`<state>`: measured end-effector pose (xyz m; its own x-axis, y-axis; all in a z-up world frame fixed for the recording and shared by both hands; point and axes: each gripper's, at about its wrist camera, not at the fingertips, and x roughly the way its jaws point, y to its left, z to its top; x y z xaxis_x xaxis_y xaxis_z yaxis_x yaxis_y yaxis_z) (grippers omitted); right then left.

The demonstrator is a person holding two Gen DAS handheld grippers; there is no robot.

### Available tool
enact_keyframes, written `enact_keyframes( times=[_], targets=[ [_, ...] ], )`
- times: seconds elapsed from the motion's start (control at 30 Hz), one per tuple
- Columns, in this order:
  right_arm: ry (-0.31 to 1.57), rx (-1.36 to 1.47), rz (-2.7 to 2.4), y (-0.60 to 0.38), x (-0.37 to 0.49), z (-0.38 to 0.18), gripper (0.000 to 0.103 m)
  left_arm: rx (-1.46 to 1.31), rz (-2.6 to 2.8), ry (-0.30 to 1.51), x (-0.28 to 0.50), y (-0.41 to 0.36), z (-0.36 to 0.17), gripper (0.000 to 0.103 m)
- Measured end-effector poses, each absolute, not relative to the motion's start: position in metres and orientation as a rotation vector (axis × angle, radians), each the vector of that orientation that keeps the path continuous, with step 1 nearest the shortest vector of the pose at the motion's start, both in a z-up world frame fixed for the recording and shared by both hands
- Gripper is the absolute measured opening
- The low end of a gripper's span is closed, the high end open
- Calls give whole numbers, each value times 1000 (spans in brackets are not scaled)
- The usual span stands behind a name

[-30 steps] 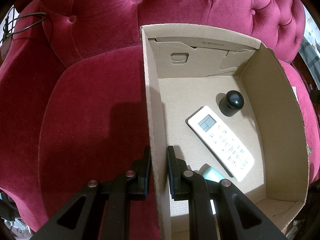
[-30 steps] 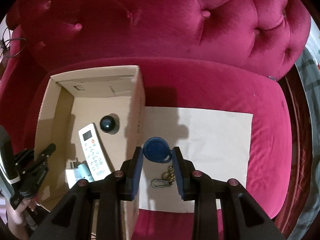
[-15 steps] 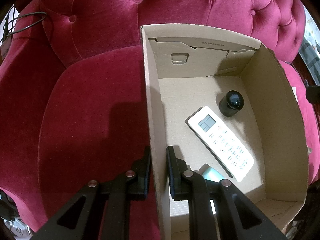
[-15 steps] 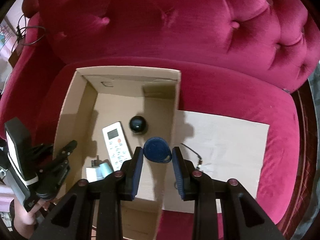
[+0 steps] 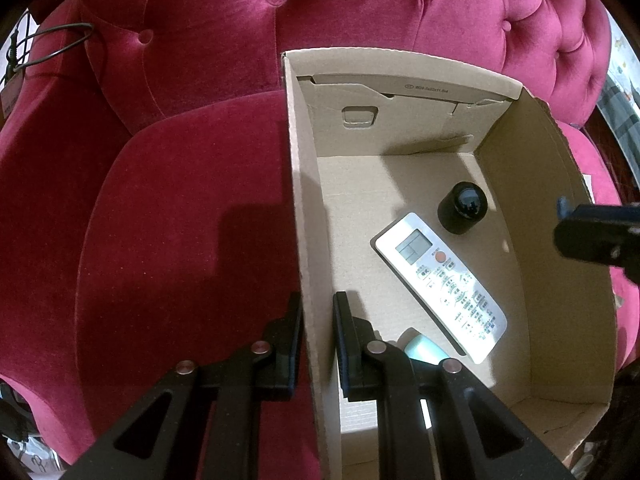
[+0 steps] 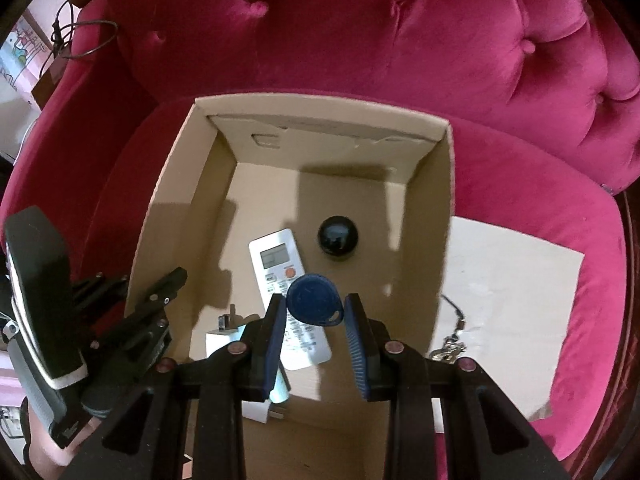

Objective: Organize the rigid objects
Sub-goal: 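Lift the key fob and carry it into the box with the right gripper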

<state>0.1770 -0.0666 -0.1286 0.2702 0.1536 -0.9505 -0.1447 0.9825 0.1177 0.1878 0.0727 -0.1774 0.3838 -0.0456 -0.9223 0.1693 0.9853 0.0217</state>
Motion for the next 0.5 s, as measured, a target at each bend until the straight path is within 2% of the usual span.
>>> enact_keyframes(
  times=[0.5],
  targets=[
    [1343,34,209,-51,181,-179,31,121,-137,1169,188,72,-177,16]
  ],
)
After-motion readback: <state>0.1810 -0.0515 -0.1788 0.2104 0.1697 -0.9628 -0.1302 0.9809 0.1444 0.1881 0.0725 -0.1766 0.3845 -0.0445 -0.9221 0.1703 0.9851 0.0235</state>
